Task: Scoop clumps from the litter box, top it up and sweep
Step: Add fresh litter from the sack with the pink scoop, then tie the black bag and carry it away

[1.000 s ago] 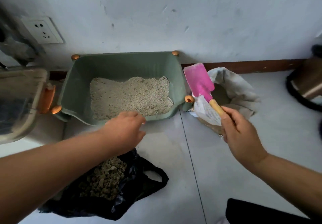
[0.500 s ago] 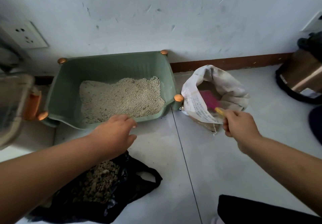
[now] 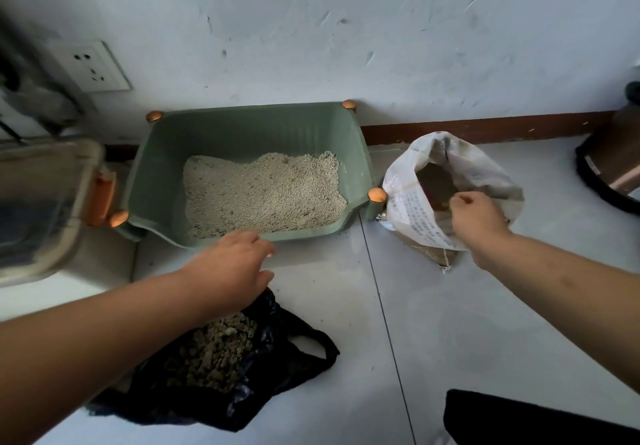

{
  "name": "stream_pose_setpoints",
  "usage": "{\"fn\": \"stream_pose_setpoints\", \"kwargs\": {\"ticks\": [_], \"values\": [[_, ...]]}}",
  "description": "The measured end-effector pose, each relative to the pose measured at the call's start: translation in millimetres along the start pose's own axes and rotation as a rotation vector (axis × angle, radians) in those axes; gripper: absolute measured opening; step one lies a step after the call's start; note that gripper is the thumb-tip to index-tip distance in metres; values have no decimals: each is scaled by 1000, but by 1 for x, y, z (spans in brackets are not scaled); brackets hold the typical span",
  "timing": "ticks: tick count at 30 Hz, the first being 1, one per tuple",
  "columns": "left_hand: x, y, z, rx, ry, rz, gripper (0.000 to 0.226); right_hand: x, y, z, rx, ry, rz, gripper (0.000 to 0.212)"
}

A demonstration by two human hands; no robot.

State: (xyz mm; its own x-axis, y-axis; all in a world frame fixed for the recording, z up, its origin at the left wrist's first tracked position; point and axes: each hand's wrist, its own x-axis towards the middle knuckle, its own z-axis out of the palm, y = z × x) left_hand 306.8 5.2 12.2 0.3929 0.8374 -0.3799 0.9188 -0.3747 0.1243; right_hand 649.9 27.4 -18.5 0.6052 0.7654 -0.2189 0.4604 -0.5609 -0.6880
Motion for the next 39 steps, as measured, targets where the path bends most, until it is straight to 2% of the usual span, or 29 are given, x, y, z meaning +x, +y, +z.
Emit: {"fn": "stream_pose_setpoints", "kwargs": {"ticks": [3,5,6,8,10,13,16,18,21,23,26,27,28,30,32,36,37,39], "values": [[-5,-9,0,-15,-14,-35,47,-29,-9,3,-4,17,-280,16],[-10,-18,2,-21,-19,-61,47,-51,-18,13,5,-52,-479,11],[-10,-22,3,-17,-21,-63,46,-60,-21,15,4,-113,-544,10],[-17,-35,7,-3,-35,-96,46,-81,-33,26,-51,-339,-600,10],[-27,-50,10,17,-59,-152,47,-100,-49,37,-283,-586,-651,9],[-41,-70,16,40,-98,-237,50,-123,-66,55,-810,-880,-759,19],[-61,-91,26,67,-132,-309,54,-140,-67,91,-1113,-1075,-749,46],[-75,-102,35,70,-153,-364,66,-148,-59,120,-1197,-1076,-707,70],[-89,-113,51,27,-223,-486,103,-164,-45,157,-1006,-1064,-417,99],[-93,-117,61,-6,-258,-546,118,-177,-37,173,-837,-1037,-267,89],[-96,-121,74,-84,-315,-601,128,-189,-22,193,-817,-977,-311,34],[-95,-120,77,-120,-332,-614,129,-190,-20,197,-787,-941,-316,25],[-93,-120,80,-162,-341,-625,128,-191,-19,201,-737,-913,-296,24],[-89,-121,85,-270,-331,-646,122,-192,-26,203,-591,-870,-277,19],[-85,-124,89,-347,-311,-646,103,-195,-39,198,-439,-837,-292,16],[-81,-129,90,-358,-290,-637,21,-197,-59,184,-249,-905,-394,15],[-80,-131,89,-385,-275,-648,13,-196,-62,181,-238,-923,-429,13],[-79,-136,86,-507,-209,-667,16,-189,-64,178,-241,-937,-486,16]]}}
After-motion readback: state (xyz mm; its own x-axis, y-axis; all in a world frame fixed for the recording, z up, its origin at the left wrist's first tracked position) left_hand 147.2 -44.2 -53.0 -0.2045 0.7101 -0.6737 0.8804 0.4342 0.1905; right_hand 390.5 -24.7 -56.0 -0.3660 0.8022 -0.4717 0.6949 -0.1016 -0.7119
